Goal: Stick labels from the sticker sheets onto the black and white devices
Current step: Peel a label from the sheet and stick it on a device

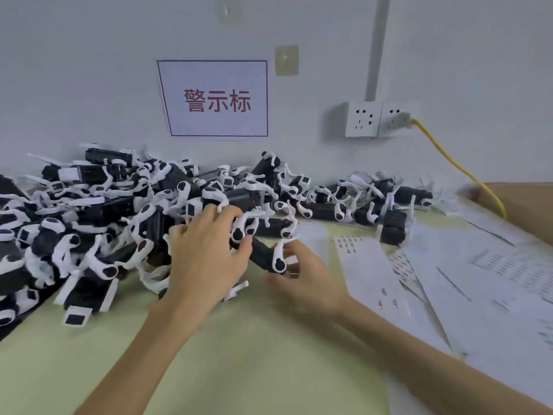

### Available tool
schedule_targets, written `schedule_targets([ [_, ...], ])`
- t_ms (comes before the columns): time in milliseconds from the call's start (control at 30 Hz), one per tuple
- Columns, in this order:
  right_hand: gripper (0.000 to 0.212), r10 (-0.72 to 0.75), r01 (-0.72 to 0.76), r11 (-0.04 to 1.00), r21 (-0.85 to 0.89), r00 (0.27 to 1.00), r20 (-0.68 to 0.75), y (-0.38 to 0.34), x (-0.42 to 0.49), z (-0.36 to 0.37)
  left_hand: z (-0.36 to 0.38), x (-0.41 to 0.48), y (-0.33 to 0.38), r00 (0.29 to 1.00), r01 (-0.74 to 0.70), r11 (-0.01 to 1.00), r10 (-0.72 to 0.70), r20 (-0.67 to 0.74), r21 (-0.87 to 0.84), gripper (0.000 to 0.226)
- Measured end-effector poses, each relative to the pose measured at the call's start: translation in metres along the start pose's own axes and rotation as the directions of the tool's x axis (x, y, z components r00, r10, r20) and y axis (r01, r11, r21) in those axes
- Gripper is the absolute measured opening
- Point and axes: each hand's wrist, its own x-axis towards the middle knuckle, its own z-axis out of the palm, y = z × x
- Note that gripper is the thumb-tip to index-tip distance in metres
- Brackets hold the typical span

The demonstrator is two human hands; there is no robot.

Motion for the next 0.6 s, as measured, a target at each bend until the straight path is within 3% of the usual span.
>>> schedule_targets([
  [133,0.036,-0.011,0.022,0.986,0.164,0.997,-0.071,-0.004,-0.003,-0.034,0.003,0.010,-0.003,0.994,0.105,0.952,-0.090,0.064,-0.286,0.028],
  [200,0.035,-0.035,0.061,0.961,0.270,0.995,-0.098,-0.011,-0.002,-0.065,0.005,0.013,-0.007,0.979,0.195,0.830,-0.135,0.152,-0.522,0.041],
  [267,0.031,-0.050,0.096,0.934,0.343,0.989,-0.140,-0.017,-0.004,-0.092,0.010,0.015,-0.010,0.973,0.232,0.753,-0.176,0.151,-0.615,0.042],
  [367,0.035,-0.045,0.137,0.909,0.393,0.971,-0.233,-0.014,-0.009,-0.113,0.014,0.012,-0.002,0.963,0.137,0.777,-0.249,-0.100,-0.614,0.036],
  [467,0.037,-0.018,0.126,0.895,0.428,0.969,-0.247,-0.007,-0.014,-0.110,0.010,0.009,0.016,0.920,-0.080,0.793,-0.175,-0.351,-0.604,0.030],
  [533,0.036,-0.013,0.107,0.882,0.458,0.979,-0.204,-0.005,-0.016,-0.104,0.014,0.007,0.031,0.960,-0.153,0.735,-0.049,-0.276,-0.660,0.016],
  [600,0.035,-0.023,0.104,0.875,0.474,0.984,-0.174,-0.003,-0.019,-0.099,0.023,0.005,0.044,0.996,-0.035,0.691,0.083,0.031,-0.722,0.007],
])
